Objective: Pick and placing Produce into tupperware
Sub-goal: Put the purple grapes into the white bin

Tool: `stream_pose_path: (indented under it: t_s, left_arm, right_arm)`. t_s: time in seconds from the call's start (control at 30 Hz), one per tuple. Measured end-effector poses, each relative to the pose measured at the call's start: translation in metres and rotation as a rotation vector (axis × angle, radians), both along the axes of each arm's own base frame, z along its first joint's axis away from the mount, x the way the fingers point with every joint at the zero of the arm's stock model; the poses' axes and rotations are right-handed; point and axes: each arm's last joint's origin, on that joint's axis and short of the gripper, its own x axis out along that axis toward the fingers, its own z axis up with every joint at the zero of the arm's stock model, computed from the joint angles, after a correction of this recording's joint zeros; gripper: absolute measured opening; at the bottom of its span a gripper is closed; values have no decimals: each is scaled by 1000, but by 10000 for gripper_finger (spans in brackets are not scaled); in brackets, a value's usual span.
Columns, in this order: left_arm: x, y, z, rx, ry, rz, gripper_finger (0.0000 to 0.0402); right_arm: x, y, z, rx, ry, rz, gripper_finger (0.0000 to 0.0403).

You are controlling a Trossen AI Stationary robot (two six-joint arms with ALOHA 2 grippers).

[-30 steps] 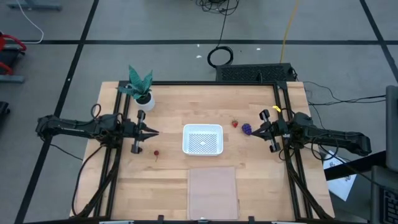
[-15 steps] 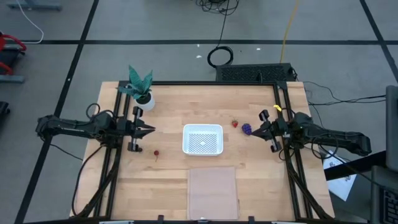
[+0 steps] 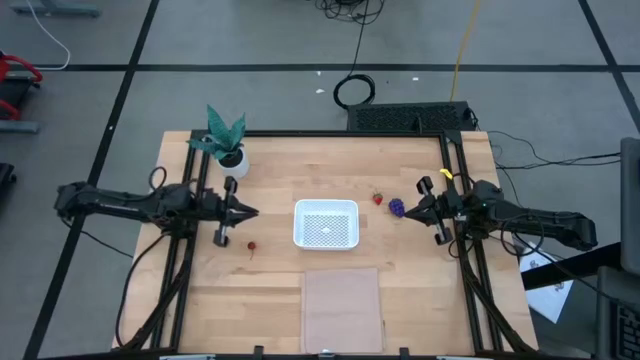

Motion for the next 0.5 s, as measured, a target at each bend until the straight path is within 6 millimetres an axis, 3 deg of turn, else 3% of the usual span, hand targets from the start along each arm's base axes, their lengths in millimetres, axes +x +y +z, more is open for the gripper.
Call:
stream_pose_path:
  t_s: [0.27,0.5]
  left_arm:
    - [13,2,-11,43,83,99,33]
    - [18,3,-9,59,47,111,33]
  right_arm:
    - [0,0,-1,-20,3,-5,0]
    - [0,0,-1,-58,-6,-14,0]
